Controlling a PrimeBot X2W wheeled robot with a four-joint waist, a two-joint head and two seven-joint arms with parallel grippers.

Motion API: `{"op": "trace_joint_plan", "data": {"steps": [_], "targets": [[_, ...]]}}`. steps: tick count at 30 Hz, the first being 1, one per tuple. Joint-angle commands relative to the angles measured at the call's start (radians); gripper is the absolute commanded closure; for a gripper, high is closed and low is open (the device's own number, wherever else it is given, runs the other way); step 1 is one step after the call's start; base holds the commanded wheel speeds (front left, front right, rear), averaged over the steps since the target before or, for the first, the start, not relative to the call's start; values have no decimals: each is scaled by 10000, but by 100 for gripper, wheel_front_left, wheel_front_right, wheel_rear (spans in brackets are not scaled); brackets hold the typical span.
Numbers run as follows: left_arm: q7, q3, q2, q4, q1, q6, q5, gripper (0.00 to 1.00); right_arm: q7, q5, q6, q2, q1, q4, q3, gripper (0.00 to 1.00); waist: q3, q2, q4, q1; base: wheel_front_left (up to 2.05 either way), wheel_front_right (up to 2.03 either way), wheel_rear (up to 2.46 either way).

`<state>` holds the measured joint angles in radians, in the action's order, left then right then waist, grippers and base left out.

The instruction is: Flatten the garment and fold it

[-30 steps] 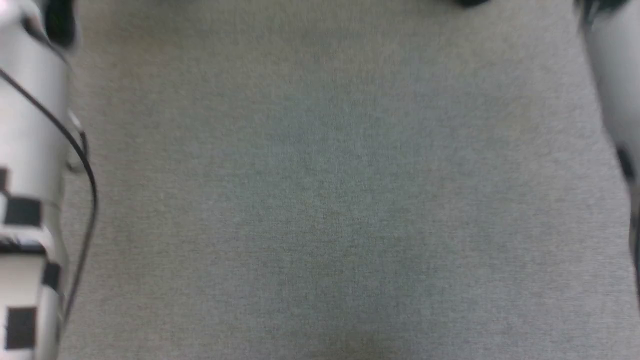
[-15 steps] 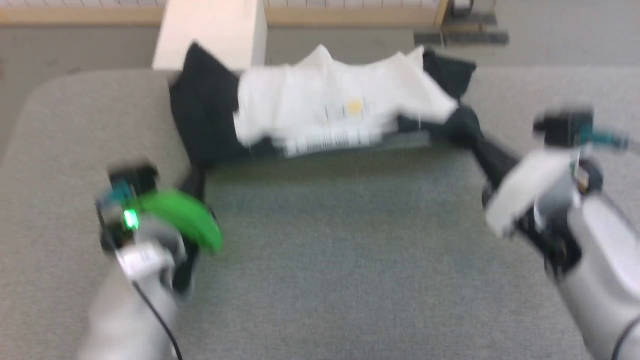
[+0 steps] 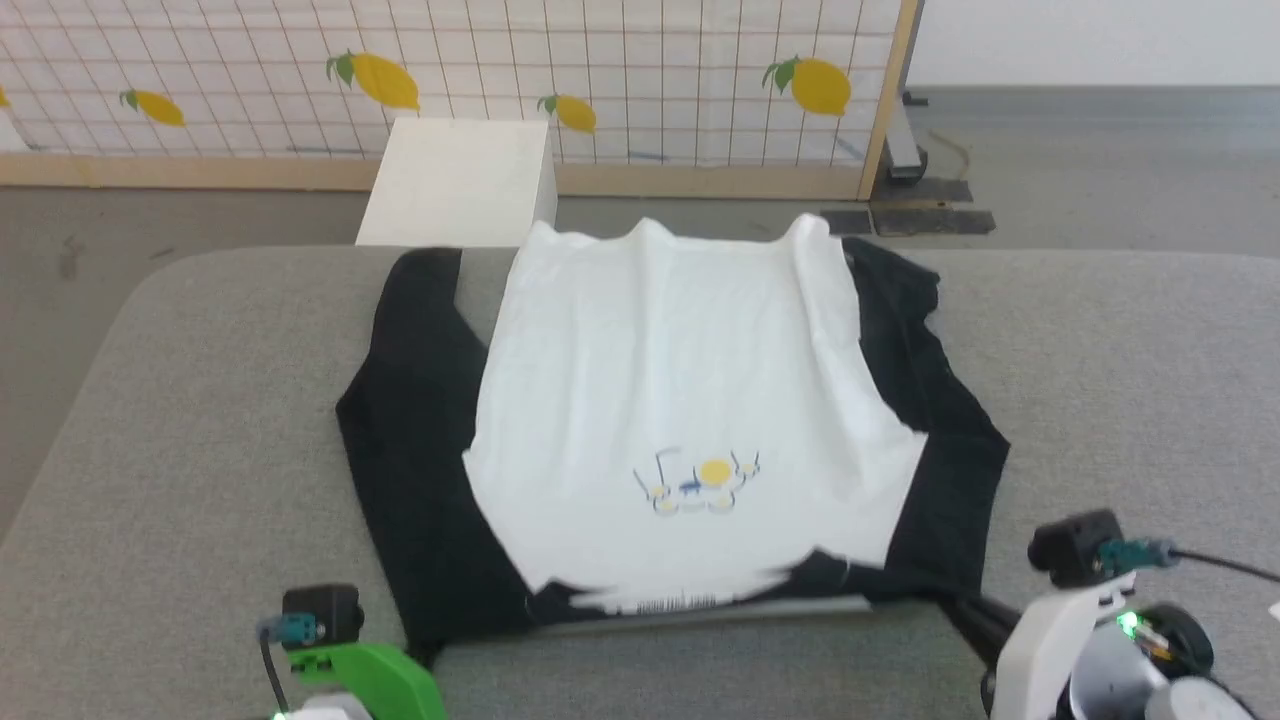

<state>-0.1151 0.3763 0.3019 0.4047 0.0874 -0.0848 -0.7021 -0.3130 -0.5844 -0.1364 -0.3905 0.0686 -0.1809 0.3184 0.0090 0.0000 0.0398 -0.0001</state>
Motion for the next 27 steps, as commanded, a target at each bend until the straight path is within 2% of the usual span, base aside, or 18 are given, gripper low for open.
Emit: {"op": "trace_joint_plan", "data": {"steps": [1,9,11,13,17,24,25,26,27], "targets": [[-371,-61,496,-93,-440,-403,119,100,-336,165,57,-218,-346,186,-299,100,-132,0,-19,1,0,0,0],[-2970,349,1175,-1210,-1624,-1851,165,100,-2812,909,57,-217,-1744,1605,-873,100,-219,0,-11,1,0,0,0],[-3514,379,1291,-1488,-1835,-2098,69,100,-3403,1021,57,-136,-1985,1929,-1085,100,-221,0,-7,1,0,0,0],[-3862,442,1388,-1793,-2007,-2216,20,100,-3902,1195,57,-87,-2155,2202,-1225,100,-248,0,-17,1,0,0,0],[-4021,492,1358,-2122,-2227,-2319,-73,100,-4225,1563,57,179,-2203,2419,-1232,100,-225,0,-32,1,0,0,0],[-4001,499,1096,-1895,-2050,-2104,-348,100,-4361,1821,57,532,-1803,1634,-453,100,-50,0,8,1,0,0,0],[-3948,482,1057,-1870,-1993,-2070,-371,97,-4385,1834,57,551,-1762,1495,-365,100,-41,0,17,1,0,0,0],[-3944,480,1012,-1822,-1952,-2005,-431,46,-4319,1825,57,613,-1707,1378,-331,100,-35,0,24,1,0,0,0],[-3958,478,1004,-1793,-1920,-1975,-459,0,-4219,1829,57,651,-1663,1319,-314,69,-29,0,31,1,0,0,0]]}}
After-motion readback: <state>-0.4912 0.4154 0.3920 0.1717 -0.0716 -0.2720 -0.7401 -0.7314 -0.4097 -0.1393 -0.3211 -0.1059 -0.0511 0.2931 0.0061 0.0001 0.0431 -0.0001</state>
